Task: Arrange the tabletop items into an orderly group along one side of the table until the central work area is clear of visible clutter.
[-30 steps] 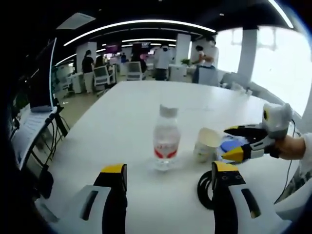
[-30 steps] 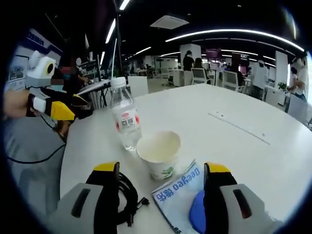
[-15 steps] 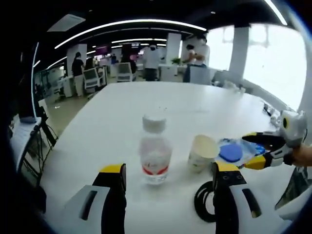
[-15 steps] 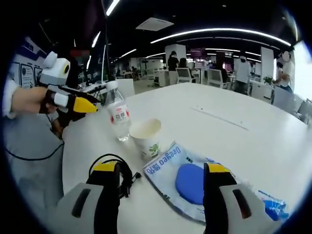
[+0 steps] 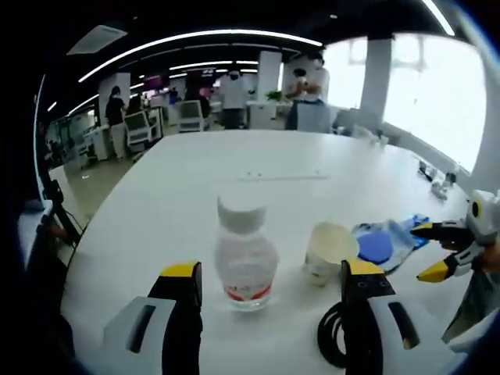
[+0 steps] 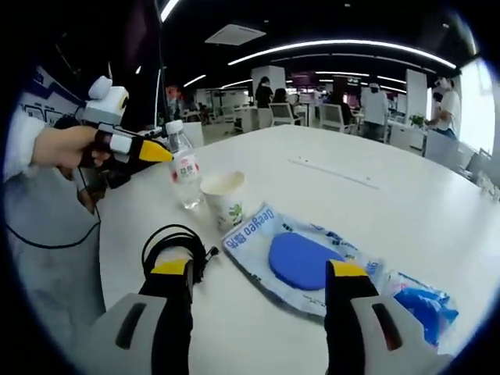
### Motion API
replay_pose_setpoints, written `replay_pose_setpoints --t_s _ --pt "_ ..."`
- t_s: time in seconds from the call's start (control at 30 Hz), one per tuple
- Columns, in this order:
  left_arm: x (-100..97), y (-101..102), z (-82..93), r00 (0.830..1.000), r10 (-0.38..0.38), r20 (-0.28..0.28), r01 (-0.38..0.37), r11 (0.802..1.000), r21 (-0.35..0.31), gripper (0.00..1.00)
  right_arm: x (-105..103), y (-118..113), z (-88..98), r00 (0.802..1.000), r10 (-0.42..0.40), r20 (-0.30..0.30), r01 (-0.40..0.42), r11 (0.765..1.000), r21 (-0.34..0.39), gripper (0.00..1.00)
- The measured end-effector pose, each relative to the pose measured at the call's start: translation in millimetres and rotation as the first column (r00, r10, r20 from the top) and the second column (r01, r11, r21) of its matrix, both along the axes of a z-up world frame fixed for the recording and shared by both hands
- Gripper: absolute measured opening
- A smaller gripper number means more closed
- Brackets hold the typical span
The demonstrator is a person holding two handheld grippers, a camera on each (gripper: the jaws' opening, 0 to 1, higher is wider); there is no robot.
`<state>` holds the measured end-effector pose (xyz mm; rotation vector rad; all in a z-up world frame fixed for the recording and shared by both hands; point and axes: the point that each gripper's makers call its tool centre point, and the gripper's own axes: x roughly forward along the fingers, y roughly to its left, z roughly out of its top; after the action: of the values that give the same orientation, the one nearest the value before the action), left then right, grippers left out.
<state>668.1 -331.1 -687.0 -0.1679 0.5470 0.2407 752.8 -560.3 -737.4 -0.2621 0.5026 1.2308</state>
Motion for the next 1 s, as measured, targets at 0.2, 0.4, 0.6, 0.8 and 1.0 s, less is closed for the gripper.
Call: replay_pose_setpoints --t_s 0.2,0.4,0.6,0.8,1.0 --pt "4.7 8 -1.3 1.000 0.004 0.009 -0.004 1.000 0.002 0.68 1 -3 0.2 1.000 -0.001 0.010 0.001 1.000 -0.009 0.64" --pt "7.7 9 -4.9 1.000 0.002 0.008 -0.002 1.000 -0.003 0.68 1 -4 -0.5 1.000 -0.001 0.009 0.001 1.000 -0.015 0.62" --pt "10.1 13 -19.7 1.000 0.010 -0.015 -0.010 1.000 -0.008 0.67 -3 -10 1.4 1.000 -0.013 0.003 0.013 1.000 -0.013 0.61" --pt "9.6 14 -32.3 0.999 0.017 -0.043 -0.017 1.000 -0.009 0.65 -6 -23 1.1 0.999 -0.016 0.033 0.017 0.999 -0.037 0.57" --pt "15.2 21 -44.1 0.998 0.024 -0.058 -0.024 1.000 0.001 0.61 -9 -35 7.1 0.998 -0.054 0.018 0.054 0.998 -0.016 0.57"
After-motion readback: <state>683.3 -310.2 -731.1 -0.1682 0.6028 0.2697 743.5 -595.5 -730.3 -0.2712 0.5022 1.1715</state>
